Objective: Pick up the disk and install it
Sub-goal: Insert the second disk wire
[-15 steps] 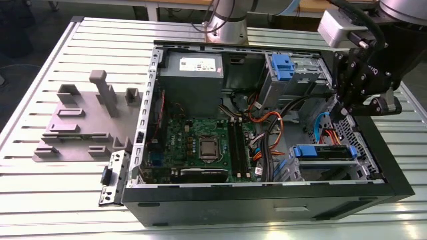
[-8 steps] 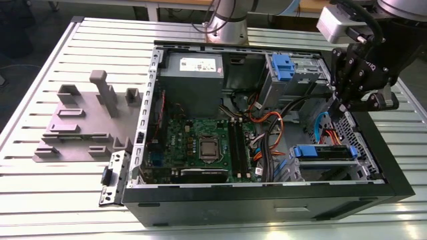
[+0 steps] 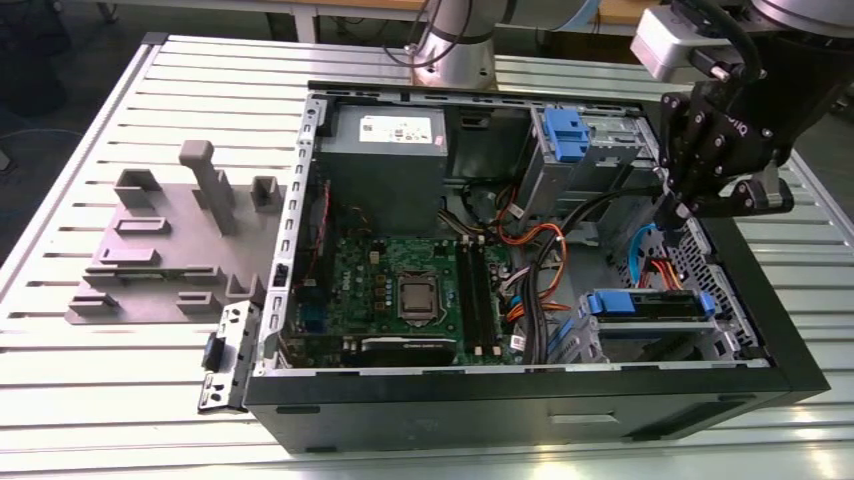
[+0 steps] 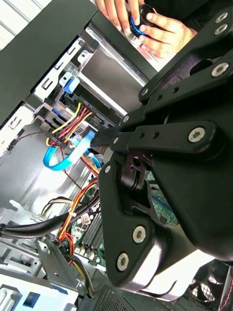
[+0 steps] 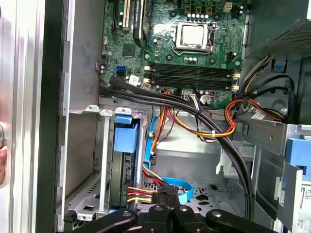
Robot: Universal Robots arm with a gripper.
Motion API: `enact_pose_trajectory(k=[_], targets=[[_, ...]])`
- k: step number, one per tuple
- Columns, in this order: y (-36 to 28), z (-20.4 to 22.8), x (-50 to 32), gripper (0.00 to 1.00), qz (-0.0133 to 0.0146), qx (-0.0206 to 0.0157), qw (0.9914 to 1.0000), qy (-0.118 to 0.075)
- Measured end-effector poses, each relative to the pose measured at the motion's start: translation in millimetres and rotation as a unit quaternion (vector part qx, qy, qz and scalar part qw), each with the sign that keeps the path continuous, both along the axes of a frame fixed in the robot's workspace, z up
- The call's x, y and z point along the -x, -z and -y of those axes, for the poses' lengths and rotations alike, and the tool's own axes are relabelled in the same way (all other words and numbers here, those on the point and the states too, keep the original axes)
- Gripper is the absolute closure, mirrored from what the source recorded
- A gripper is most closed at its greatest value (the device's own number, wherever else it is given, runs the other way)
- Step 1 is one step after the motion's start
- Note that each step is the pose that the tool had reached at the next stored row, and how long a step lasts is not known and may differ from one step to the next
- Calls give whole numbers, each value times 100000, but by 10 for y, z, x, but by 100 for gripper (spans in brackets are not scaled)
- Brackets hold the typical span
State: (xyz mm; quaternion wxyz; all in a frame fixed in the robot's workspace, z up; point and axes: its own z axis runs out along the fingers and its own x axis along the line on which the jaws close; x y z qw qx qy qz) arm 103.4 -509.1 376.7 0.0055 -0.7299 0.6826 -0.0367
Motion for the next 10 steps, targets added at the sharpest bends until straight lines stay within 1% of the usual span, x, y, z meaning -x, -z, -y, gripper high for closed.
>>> enact_pose_trajectory(k=[1, 2, 5, 8, 9, 10], targets=[[0, -4, 0, 89, -12, 80, 100000, -2], [0, -9, -1, 89, -33, 259, 100000, -10], [0, -16, -9, 89, -102, 1038, 99995, -15], [2, -18, -12, 89, -102, 1760, 99984, -11], [3, -19, -13, 89, -103, 1921, 99981, -12], [4, -19, -15, 83, -104, 1992, 99980, -13]])
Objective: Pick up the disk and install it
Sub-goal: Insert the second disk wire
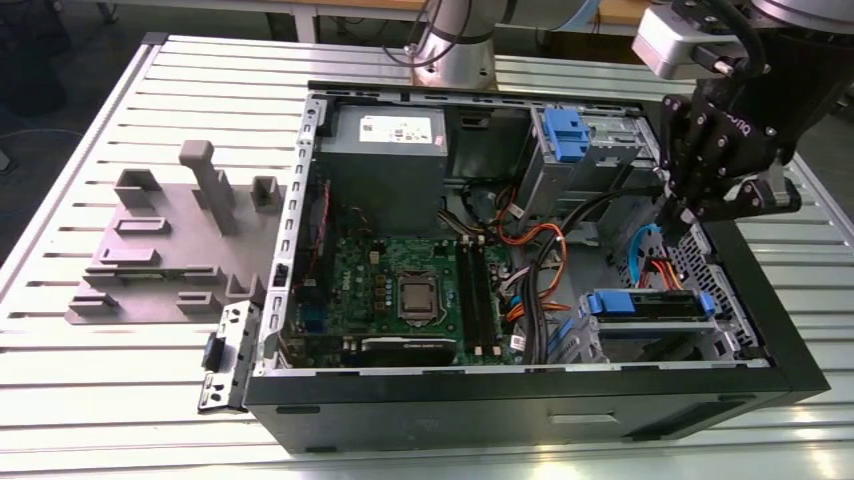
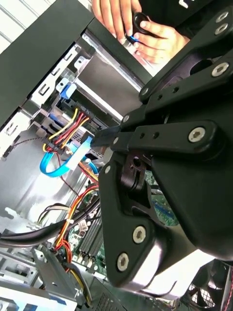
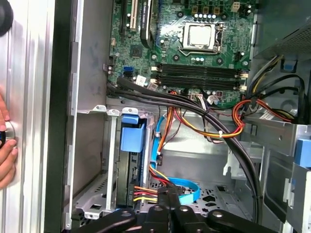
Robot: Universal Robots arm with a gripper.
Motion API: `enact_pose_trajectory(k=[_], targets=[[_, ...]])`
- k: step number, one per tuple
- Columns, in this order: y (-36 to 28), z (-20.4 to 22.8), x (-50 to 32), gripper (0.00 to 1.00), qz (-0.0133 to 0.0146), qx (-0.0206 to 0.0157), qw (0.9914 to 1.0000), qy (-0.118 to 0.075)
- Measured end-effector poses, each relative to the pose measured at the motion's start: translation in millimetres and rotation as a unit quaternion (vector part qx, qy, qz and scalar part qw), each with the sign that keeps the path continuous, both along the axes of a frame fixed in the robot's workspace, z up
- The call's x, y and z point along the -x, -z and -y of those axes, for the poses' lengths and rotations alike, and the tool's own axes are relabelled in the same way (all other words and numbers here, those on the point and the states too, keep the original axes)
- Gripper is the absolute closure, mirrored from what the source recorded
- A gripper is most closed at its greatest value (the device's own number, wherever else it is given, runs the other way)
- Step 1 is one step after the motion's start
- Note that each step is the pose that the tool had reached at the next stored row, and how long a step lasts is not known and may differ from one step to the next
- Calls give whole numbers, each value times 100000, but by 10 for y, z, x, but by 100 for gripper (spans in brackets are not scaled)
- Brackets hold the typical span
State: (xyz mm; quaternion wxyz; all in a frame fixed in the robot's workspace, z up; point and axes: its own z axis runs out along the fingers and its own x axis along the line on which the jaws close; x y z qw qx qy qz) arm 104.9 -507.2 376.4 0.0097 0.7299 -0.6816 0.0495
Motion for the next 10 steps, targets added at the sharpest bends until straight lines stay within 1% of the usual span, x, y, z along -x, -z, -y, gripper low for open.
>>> enact_pose_trajectory(k=[1, 2, 3, 4, 8, 10], targets=[[0, 0, -1, 83, 1, 37, 100000, -1], [-1, 0, -1, 77, 0, 51, 100000, 3], [-1, 0, -2, 77, 0, 68, 100000, 5], [0, -1, -3, 70, 1, 65, 100000, 2], [3, -17, -4, 70, 1, 72, 100000, -1], [10, -33, -4, 70, 0, 163, 100000, -4]])
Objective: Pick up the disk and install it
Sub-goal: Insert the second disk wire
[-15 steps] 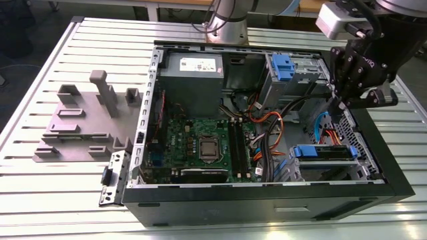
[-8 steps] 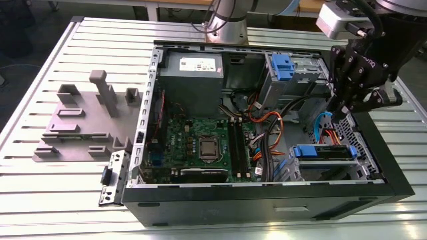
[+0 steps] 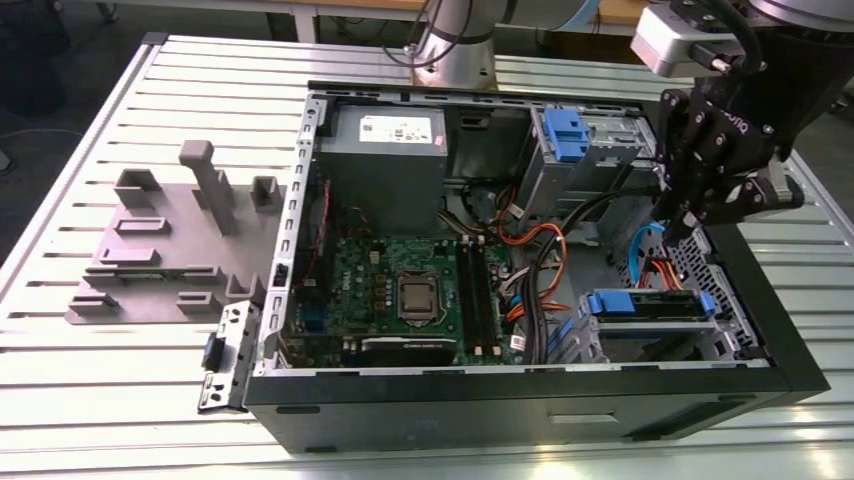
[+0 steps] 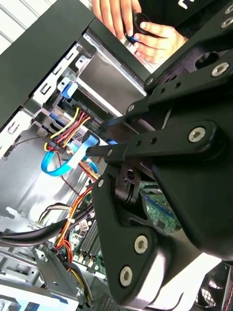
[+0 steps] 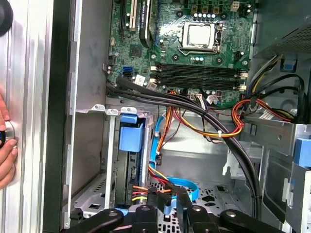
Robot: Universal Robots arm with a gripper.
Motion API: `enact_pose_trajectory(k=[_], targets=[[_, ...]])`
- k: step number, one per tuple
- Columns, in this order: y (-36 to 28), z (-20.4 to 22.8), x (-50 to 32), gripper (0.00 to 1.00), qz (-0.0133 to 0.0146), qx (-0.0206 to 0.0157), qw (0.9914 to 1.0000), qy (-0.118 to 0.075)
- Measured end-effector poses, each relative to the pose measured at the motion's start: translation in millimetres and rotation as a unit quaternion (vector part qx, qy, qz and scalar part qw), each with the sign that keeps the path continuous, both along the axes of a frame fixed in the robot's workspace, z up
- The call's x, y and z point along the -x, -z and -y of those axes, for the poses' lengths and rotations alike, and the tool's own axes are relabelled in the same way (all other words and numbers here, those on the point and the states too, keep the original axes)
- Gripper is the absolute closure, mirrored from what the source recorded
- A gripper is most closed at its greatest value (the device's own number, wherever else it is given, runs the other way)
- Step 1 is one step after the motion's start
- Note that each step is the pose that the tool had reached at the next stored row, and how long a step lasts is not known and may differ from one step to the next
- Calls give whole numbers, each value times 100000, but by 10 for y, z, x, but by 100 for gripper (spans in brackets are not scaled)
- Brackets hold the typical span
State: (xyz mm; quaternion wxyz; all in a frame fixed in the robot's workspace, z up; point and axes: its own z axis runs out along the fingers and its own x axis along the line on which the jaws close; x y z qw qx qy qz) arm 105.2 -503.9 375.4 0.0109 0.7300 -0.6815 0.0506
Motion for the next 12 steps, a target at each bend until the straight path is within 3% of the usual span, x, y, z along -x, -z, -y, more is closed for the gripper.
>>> enact_pose_trajectory(k=[5, 12], targets=[[38, -29, -1, 70, 1, 782, 99997, 5], [102, -40, -5, 70, -1, 2893, 99958, 12]])
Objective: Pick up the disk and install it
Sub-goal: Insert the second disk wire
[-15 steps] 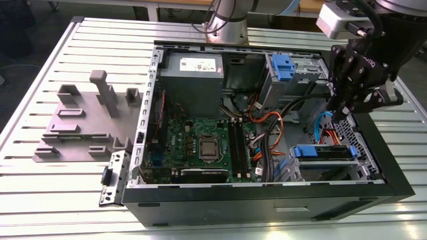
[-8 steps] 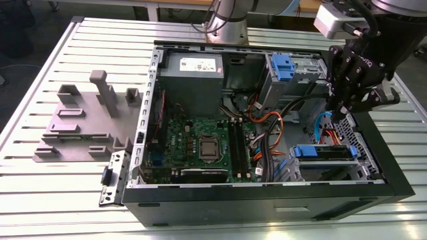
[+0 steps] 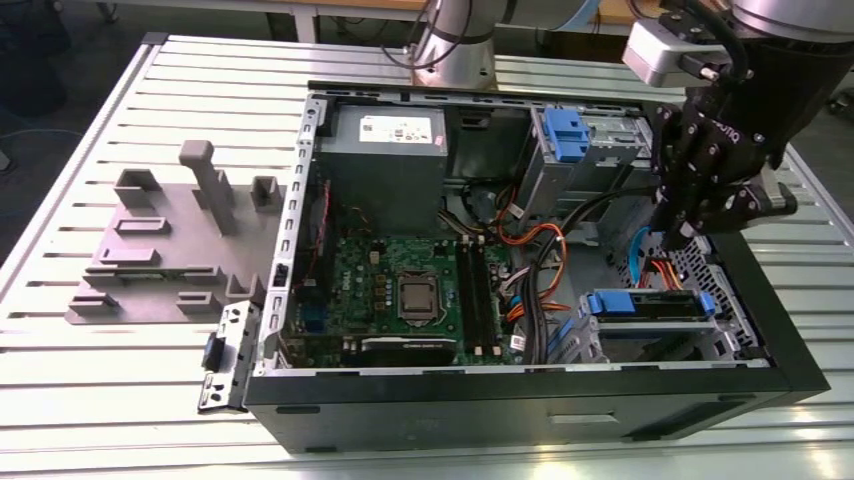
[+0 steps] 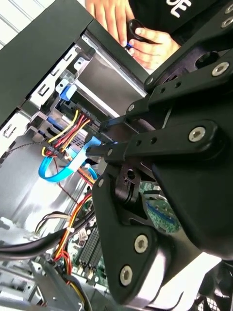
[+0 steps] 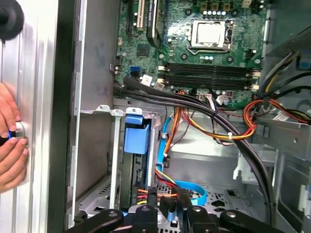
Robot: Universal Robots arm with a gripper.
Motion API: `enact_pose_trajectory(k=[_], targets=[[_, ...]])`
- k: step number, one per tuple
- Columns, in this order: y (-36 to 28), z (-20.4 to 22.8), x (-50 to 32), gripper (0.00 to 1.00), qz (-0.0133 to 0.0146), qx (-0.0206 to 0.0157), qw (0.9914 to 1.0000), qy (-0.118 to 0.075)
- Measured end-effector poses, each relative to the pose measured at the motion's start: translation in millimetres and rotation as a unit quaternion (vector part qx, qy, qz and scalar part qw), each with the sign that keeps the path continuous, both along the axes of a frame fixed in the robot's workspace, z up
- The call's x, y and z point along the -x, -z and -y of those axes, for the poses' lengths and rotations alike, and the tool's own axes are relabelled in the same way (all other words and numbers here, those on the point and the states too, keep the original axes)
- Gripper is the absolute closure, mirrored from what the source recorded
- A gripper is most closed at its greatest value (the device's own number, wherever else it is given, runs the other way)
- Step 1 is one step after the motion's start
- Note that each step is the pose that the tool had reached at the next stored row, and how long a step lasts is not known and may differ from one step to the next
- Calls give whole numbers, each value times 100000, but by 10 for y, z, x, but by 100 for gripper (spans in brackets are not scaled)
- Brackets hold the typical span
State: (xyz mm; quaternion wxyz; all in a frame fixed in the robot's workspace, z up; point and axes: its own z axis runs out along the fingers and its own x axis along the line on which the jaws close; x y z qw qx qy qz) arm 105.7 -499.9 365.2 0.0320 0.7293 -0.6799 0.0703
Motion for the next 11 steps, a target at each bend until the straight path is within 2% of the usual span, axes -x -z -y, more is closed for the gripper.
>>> enact_pose_trajectory(k=[3, 4, 5, 6, 8, 11], targets=[[23, -7, -6, 72, 0, 672, 99998, -6], [30, -9, -9, 78, 2, 855, 99996, -5], [36, -11, -11, 78, 1, 1034, 99995, -8], [42, -13, -13, 84, 0, 1196, 99993, -8], [52, -15, -16, 84, -1, 1432, 99990, -5], [57, -15, -16, 84, 0, 1463, 99989, -7]])
